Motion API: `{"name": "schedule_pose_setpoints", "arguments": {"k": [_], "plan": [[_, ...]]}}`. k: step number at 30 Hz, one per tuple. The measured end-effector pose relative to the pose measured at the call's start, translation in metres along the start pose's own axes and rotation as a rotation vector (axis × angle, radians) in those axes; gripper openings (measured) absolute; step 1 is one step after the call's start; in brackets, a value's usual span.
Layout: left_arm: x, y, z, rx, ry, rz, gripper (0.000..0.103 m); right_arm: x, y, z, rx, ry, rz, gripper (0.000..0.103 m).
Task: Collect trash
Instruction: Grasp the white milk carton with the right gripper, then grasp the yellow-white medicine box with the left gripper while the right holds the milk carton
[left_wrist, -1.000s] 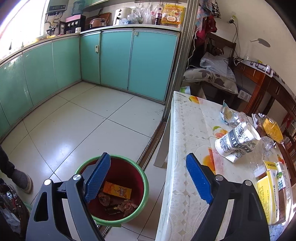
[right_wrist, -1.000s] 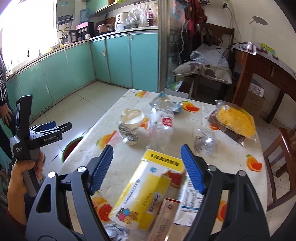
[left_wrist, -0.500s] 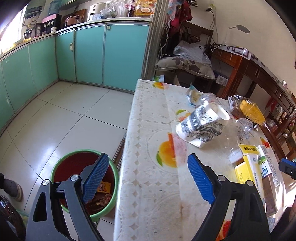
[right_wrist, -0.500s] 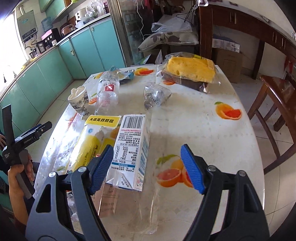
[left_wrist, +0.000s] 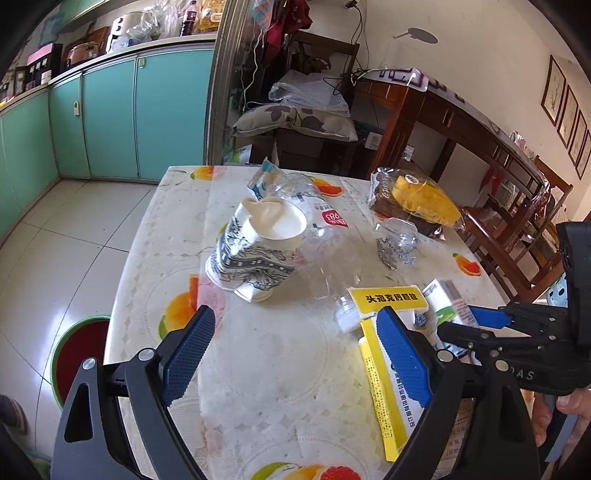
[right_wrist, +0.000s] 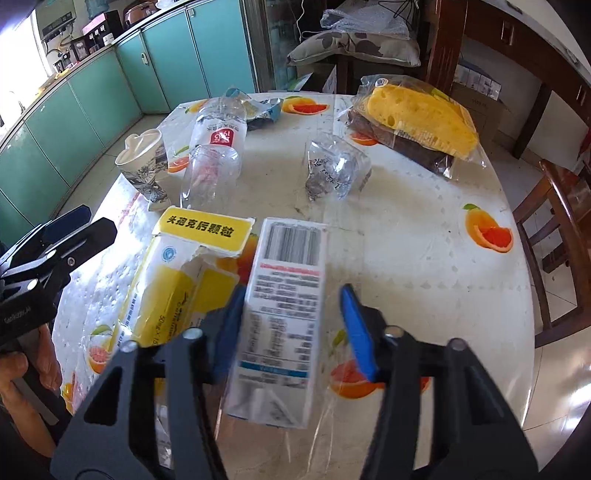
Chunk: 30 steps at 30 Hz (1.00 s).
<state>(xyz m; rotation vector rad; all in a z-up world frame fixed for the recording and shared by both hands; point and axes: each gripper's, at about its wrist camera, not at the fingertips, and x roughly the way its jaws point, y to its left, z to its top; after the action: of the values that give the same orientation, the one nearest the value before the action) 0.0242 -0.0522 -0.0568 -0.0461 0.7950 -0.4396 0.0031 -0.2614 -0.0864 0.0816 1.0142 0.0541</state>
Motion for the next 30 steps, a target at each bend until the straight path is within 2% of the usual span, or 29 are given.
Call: {"name": "schedule_pose_setpoints", "arguments": {"k": [6, 8, 12, 20, 23, 25, 29, 30], "plan": [[0.014, -0.021, -0.009, 0.059, 0.051, -0.017, 0.086, -0.021, -0.036, -0.008, 0.111, -0.094, 0.050, 0.037], [0.018, -0.028, -0.010, 0.057, 0.066, -0.057, 0.086, -0.028, -0.047, -0.011, 0.132, -0.118, 0.045, 0.037], [0.023, -0.041, -0.012, 0.057, 0.091, -0.128, 0.086, -0.033, -0.057, -0.015, 0.149, -0.130, 0.037, 0.037], [0.029, -0.057, -0.018, 0.098, 0.112, -0.138, 0.086, -0.023, -0.051, -0.020, 0.125, -0.114, 0.017, 0.037], [0.032, -0.058, -0.020, 0.118, 0.125, -0.126, 0.080, -0.025, -0.047, -0.020, 0.113, -0.119, 0.012, 0.037], [0.034, -0.056, -0.020, 0.121, 0.141, -0.127, 0.070, -0.025, -0.045, -0.020, 0.108, -0.119, 0.012, 0.037], [0.036, -0.053, -0.023, 0.131, 0.158, -0.122, 0.064, -0.021, -0.040, -0.021, 0.092, -0.111, 0.009, 0.037], [0.037, -0.052, -0.023, 0.128, 0.163, -0.129, 0.059, -0.021, -0.039, -0.021, 0.090, -0.110, 0.009, 0.037]]}}
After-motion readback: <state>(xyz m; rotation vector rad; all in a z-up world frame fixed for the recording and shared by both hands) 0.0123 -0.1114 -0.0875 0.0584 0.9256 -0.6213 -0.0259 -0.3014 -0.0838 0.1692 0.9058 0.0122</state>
